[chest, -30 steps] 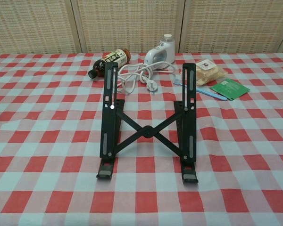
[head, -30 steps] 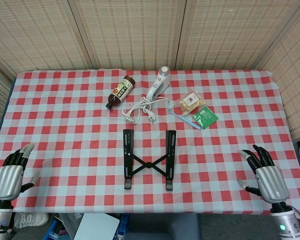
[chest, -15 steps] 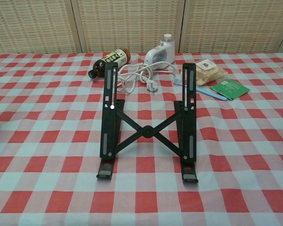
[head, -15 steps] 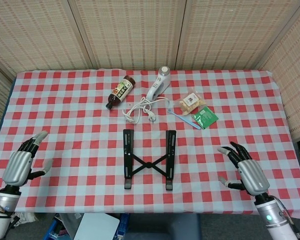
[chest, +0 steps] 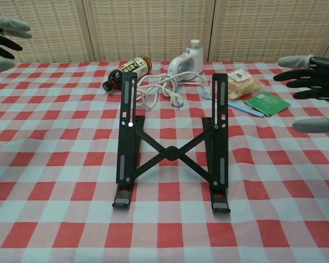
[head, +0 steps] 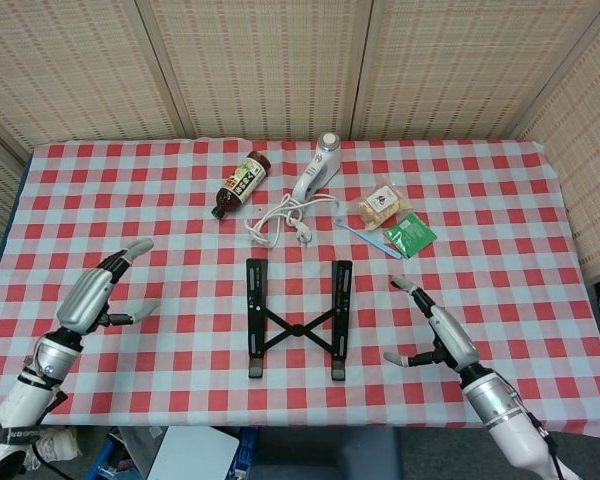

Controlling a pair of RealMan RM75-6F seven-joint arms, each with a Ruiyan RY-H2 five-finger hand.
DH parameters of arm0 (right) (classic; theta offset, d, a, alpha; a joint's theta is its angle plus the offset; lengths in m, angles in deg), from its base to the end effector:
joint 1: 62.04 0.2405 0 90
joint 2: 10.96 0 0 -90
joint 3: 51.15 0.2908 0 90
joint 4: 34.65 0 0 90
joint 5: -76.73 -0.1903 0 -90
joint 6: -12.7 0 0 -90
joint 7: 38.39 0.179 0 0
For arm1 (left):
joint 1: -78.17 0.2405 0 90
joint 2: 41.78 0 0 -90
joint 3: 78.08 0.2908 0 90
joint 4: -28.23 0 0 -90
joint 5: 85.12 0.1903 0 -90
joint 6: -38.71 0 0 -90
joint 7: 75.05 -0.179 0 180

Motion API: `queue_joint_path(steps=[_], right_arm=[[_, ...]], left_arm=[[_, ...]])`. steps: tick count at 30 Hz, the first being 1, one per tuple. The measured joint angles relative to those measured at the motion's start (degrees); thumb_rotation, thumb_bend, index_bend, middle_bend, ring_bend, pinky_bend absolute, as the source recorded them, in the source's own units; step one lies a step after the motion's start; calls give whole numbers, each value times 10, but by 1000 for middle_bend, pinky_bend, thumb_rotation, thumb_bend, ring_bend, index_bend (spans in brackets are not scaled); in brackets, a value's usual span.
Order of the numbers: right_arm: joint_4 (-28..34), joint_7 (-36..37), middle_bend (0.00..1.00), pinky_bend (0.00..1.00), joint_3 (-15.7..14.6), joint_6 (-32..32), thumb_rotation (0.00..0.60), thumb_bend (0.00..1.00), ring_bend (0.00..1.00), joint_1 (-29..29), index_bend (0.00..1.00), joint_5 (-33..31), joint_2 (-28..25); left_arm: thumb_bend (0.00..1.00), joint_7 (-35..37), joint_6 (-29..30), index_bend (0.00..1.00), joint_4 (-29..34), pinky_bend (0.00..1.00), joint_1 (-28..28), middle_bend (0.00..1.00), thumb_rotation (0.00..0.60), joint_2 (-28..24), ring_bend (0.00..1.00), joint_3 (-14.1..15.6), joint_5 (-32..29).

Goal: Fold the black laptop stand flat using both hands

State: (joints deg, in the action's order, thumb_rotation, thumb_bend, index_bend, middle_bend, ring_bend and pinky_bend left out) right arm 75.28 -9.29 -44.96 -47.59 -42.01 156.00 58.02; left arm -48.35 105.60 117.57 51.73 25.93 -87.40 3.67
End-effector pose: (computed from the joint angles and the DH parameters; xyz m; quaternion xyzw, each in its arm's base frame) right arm -0.2191 -0.2727 0.0833 0.4950 -0.6759 0.4957 0.2290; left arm -0.2334 0.3446 0.1401 -0.6233 -0.4660 -0.5244 0.3455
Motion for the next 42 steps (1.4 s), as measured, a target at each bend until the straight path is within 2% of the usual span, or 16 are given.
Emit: queue_joint_path(steps=[10, 18, 28, 34, 42], right_arm=[[-54, 53, 0, 0, 28, 49, 600, 0, 0, 38, 0, -56, 83], [-97, 85, 0, 0, 42, 73, 600, 0, 0, 59, 0, -73, 144], [-100, 100, 0, 0, 43, 73, 600, 0, 0, 67, 0, -72, 206], [-86, 103, 0, 0, 32, 86, 600, 0, 0, 70, 0, -61, 205], [-75, 114, 0, 0, 29, 86, 600, 0, 0, 61, 0, -55, 148]], left_arm=[[262, 37, -54, 99, -46, 180, -49, 104, 350, 35, 159, 4, -6], [262, 81, -65, 100, -90, 181, -73, 106, 348, 61, 161, 15, 4], [262, 119, -78, 100, -127, 182, -89, 107, 351, 69, 161, 24, -6], [262, 136, -82, 100, -137, 185, -92, 107, 350, 70, 161, 29, -12], [262, 173, -98, 104, -144, 190, -101, 109, 347, 79, 168, 36, -16]])
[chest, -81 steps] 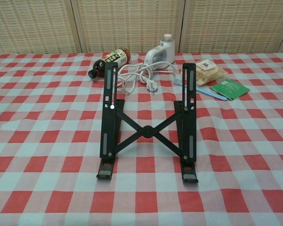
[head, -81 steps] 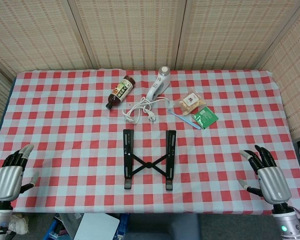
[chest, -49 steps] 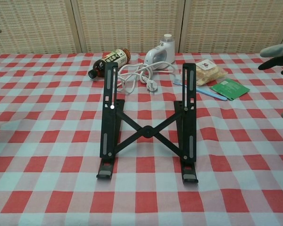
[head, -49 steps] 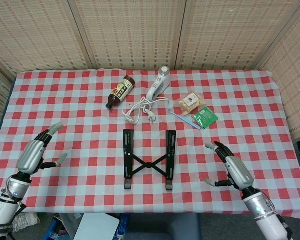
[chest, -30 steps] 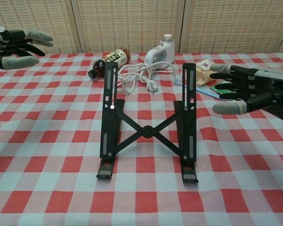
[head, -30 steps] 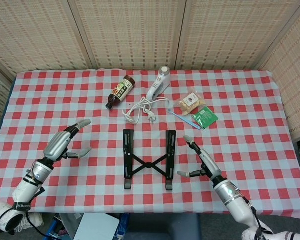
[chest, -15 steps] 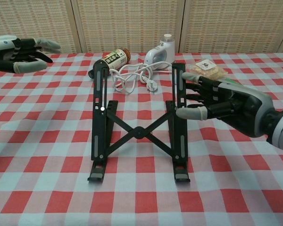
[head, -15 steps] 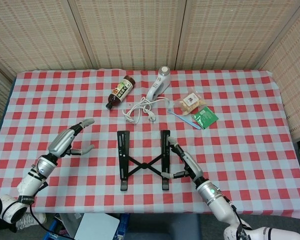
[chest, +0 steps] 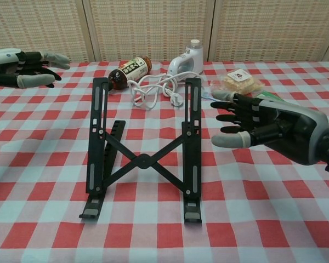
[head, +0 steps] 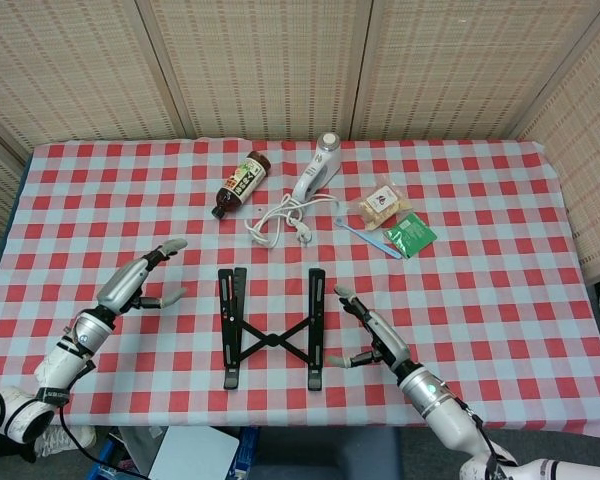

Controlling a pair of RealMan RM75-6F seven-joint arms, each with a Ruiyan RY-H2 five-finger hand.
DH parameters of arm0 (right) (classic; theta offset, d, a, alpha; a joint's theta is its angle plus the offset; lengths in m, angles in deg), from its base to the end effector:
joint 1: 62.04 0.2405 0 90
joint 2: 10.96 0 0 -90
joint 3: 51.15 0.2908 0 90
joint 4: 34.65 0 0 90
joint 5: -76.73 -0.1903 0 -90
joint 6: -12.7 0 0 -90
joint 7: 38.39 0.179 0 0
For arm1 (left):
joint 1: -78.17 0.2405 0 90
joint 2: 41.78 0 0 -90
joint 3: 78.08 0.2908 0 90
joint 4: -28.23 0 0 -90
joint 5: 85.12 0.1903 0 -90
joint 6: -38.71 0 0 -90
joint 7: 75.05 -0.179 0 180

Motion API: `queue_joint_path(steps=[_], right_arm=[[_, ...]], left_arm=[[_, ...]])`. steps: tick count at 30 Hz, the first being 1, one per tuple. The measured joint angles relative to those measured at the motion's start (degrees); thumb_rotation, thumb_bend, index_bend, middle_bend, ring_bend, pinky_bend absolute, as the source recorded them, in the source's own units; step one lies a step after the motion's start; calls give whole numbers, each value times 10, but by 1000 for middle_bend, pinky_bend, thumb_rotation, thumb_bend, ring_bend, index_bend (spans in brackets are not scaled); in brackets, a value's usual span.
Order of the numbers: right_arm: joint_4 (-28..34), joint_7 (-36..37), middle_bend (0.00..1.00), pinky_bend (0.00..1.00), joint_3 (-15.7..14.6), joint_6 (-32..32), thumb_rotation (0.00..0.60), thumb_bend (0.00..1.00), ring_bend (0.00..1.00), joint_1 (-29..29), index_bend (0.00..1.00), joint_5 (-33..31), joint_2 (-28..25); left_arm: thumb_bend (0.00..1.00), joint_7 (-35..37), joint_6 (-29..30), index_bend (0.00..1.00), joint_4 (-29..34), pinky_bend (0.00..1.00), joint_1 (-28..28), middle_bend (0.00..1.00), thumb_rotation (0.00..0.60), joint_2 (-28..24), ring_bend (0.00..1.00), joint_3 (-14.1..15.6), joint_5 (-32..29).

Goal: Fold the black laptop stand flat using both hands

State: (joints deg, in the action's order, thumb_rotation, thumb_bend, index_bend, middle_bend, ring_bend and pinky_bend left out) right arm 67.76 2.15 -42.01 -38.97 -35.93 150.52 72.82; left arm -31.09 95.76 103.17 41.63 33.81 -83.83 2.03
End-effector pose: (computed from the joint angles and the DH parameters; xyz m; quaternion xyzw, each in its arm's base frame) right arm -0.1832 -0.2916 -0.0067 0.4128 -0.7656 0.4837 0.0976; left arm -0.2366 0.3955 0.0820 -0.6167 -0.5517 -0.4896 0.2751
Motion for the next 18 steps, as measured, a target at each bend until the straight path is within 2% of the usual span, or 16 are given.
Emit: queue_joint_path(steps=[8, 18], right_arm=[[-24, 8, 0, 0, 31, 37, 600, 0, 0, 26, 0, -30, -11], [-92, 20, 16, 0, 52, 88, 600, 0, 0, 74, 0, -32, 34]], left_arm=[[262, 68, -38, 145, -3, 228, -23, 150, 324, 18, 211, 0, -8], [262, 192, -79, 243, 9, 307, -55, 279, 315, 38, 332, -6, -13]])
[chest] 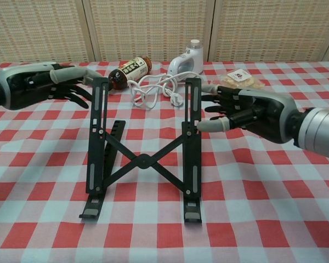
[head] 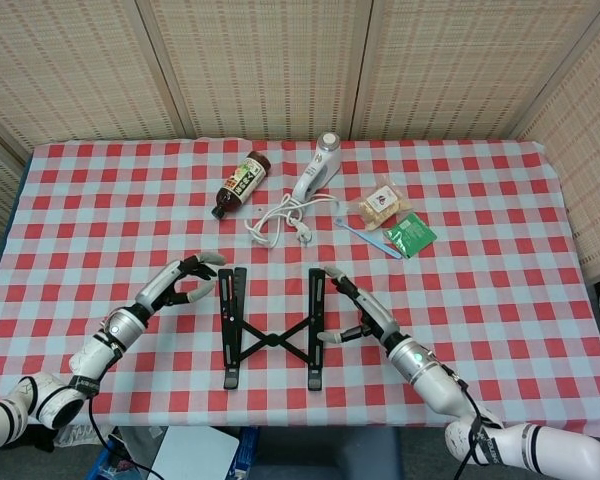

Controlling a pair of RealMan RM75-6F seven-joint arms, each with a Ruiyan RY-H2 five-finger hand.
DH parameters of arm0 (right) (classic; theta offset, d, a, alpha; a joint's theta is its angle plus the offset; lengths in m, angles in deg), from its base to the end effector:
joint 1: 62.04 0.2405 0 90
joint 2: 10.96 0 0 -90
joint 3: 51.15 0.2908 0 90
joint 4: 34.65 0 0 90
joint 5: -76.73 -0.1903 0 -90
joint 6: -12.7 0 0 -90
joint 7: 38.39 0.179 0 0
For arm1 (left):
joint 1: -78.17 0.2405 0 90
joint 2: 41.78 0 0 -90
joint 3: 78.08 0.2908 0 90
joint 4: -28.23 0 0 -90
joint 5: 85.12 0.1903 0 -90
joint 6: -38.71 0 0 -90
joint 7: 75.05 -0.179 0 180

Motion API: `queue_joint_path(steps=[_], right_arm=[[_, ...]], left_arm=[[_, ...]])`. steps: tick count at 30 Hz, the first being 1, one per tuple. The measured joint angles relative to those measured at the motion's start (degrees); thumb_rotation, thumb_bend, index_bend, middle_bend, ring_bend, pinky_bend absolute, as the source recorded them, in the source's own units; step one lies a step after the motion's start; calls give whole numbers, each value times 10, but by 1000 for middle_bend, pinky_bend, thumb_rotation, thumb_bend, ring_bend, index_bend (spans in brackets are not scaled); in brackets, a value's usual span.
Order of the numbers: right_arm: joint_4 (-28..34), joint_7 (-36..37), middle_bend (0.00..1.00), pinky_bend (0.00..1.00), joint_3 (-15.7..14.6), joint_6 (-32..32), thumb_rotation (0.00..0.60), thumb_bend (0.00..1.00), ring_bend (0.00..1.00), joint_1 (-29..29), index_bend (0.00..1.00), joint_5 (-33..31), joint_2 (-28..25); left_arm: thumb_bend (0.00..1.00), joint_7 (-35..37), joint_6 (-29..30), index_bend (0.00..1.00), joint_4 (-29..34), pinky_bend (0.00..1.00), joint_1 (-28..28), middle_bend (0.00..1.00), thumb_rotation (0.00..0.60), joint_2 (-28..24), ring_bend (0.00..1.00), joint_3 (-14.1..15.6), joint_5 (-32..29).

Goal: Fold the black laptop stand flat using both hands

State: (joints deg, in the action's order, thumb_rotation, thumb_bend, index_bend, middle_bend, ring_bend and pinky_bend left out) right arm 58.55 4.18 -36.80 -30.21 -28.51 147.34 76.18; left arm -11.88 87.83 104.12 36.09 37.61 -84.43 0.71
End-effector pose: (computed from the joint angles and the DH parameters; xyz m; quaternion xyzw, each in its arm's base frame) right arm -0.1669 -0.3403 -0.0281 0.4422 -0.7618 0.4642 0.0933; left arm -0.2001 0.4055 0.0353 -0.5313 -0.6787 -0.4860 0.1447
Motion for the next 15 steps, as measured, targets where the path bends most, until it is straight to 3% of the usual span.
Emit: queue_joint_path(steps=[8, 15], right_arm=[[-20, 58, 111, 0, -1, -9, 600, 0, 0, 5, 0, 59, 16], [-14, 133, 139, 0, -29, -51, 600, 0, 4, -1, 0, 152, -1]], left_arm=[[262, 112, -15, 347, 27, 402, -20, 424, 308, -10, 456, 7, 23], [261, 164, 21, 356, 61, 414, -21, 436, 302, -55, 464, 34, 74]])
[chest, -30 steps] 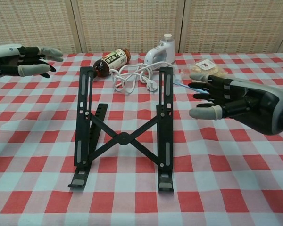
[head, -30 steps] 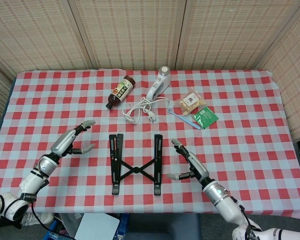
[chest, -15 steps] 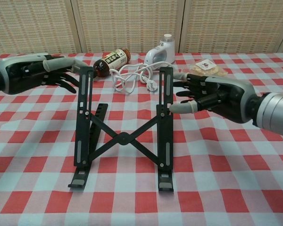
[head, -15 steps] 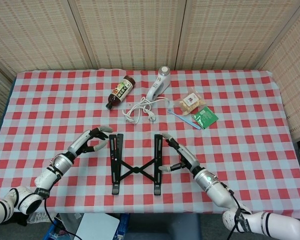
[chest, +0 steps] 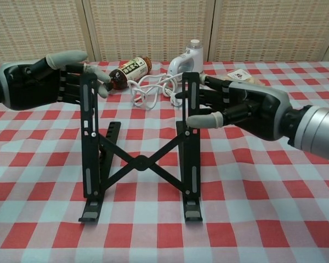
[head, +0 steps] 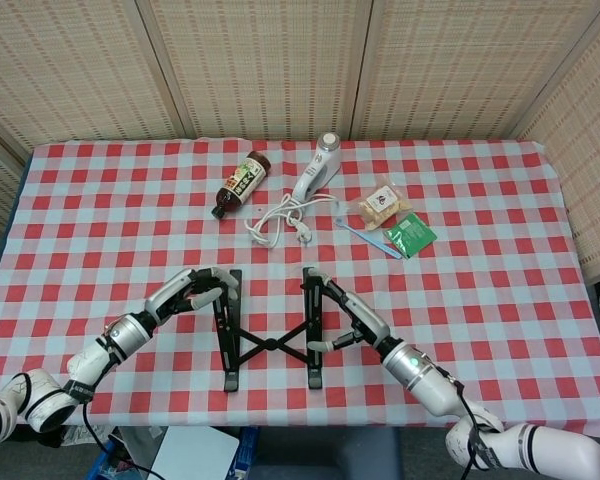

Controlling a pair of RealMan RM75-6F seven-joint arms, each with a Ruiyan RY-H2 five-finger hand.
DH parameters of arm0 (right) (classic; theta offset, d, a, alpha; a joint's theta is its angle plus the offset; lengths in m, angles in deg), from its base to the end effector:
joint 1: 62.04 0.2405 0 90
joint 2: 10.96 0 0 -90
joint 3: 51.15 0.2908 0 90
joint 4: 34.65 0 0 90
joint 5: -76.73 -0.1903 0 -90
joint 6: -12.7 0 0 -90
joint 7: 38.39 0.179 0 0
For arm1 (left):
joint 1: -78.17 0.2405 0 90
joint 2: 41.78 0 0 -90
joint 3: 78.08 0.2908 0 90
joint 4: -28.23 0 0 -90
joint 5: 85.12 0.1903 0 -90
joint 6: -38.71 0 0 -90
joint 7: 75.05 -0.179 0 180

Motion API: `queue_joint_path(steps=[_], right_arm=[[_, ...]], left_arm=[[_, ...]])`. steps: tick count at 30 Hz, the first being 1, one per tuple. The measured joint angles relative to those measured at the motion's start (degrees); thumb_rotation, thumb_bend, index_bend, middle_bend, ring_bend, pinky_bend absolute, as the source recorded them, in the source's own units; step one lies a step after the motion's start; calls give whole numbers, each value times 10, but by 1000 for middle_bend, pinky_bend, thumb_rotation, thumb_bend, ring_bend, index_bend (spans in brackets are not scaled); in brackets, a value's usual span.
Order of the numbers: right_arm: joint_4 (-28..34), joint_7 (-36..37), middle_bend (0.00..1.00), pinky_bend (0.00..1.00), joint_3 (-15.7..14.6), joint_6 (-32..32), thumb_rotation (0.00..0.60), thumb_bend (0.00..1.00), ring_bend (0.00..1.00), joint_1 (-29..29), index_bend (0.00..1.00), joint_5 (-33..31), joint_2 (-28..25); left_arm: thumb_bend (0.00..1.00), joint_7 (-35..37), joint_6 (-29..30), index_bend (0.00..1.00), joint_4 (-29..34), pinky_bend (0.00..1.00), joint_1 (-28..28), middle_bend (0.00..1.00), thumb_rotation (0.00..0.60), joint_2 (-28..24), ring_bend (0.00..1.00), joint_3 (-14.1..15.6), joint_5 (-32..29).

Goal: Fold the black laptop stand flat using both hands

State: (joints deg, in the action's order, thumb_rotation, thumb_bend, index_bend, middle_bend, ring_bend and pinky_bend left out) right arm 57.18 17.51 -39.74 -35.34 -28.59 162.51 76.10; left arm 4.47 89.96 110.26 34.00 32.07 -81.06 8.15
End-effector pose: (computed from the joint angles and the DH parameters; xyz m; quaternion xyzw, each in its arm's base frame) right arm -0.1486 -0.3276 -0.0220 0.4598 -0.7365 0.4957 0.0215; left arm -0.1744 0.3852 0.0495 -0.5048 -0.7212 -0.4727 0.0408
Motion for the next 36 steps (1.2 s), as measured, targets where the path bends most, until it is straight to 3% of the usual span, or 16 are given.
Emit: queue_joint_path(steps=[12, 19, 26, 36], right_arm=[[64, 44, 138, 0, -81, -91, 600, 0, 4, -12, 0, 110, -71], [81, 30, 138, 0, -100, -108, 600, 0, 15, -5, 2, 121, -89], [72, 27, 140, 4, -106, -100, 600, 0, 29, 11, 25, 109, -70], [57, 36, 153, 52, -138, -84, 600, 9, 34, 23, 36, 103, -47]], left_arm=[[260, 14, 123, 363, 71, 414, 27, 442, 298, -87, 464, 75, 104], [260, -3, 166, 368, 98, 414, 38, 442, 296, -116, 464, 116, 146], [260, -26, 174, 369, 109, 414, 39, 442, 296, -121, 463, 132, 147], [260, -33, 176, 368, 113, 414, 32, 442, 296, -123, 463, 143, 141]])
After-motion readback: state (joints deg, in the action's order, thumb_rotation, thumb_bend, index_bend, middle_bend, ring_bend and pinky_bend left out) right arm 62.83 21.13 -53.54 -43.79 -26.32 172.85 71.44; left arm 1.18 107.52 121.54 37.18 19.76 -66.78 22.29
